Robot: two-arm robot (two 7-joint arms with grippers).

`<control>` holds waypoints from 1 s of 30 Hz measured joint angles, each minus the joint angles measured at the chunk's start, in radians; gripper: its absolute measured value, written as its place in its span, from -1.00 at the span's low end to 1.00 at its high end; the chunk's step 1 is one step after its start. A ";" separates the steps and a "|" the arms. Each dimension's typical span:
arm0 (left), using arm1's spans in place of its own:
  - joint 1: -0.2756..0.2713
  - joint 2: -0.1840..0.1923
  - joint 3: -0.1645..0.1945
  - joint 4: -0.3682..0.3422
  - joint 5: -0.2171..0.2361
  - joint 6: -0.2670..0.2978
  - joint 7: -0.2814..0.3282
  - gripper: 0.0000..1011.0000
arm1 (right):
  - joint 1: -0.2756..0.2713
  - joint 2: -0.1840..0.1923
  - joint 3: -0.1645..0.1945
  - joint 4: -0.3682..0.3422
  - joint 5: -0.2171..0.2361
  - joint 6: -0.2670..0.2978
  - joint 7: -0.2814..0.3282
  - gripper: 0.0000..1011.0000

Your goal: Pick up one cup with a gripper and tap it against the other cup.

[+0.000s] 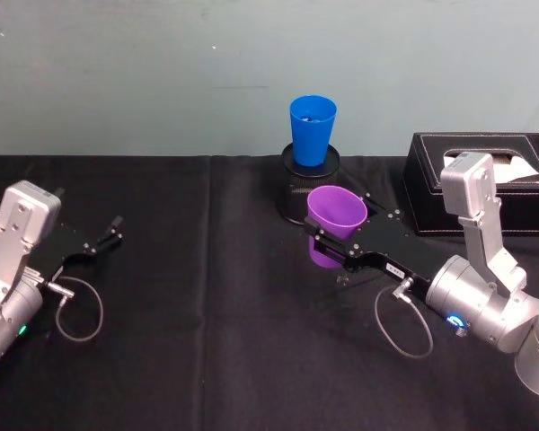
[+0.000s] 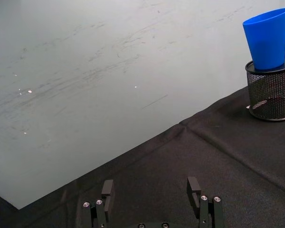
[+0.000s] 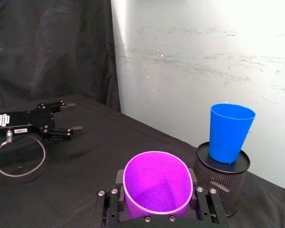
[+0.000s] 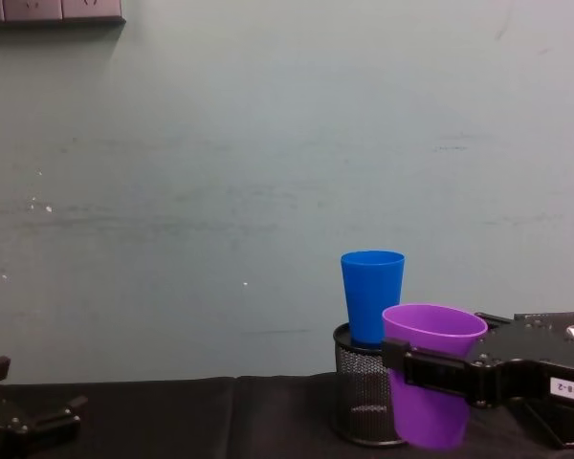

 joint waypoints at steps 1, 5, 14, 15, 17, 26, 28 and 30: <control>0.000 0.000 0.000 0.000 0.000 0.000 0.000 0.98 | 0.000 0.000 0.000 0.000 0.000 0.000 0.000 0.45; 0.000 0.000 0.000 0.000 0.000 0.000 0.000 0.98 | 0.000 0.000 0.000 0.000 0.000 0.000 0.000 0.45; 0.000 0.000 0.000 0.000 0.000 0.000 0.000 0.98 | 0.000 0.000 0.000 0.000 0.000 0.000 0.000 0.45; 0.000 0.000 0.000 0.000 0.000 0.000 0.000 0.98 | 0.000 0.000 0.000 0.000 0.000 0.000 0.000 0.45; 0.000 0.000 0.000 0.000 0.000 0.000 0.000 0.98 | 0.000 0.000 0.000 0.000 0.000 0.000 0.000 0.45; 0.000 0.000 0.000 0.000 0.000 0.000 0.000 0.98 | 0.000 0.000 0.000 0.000 0.000 0.000 0.000 0.45; 0.000 0.000 0.000 0.000 0.000 0.000 0.000 0.98 | 0.000 0.000 0.000 0.000 0.000 0.000 0.000 0.45; 0.000 0.000 0.000 0.000 0.000 0.000 0.000 0.98 | 0.000 0.000 0.000 0.000 0.000 0.000 0.000 0.45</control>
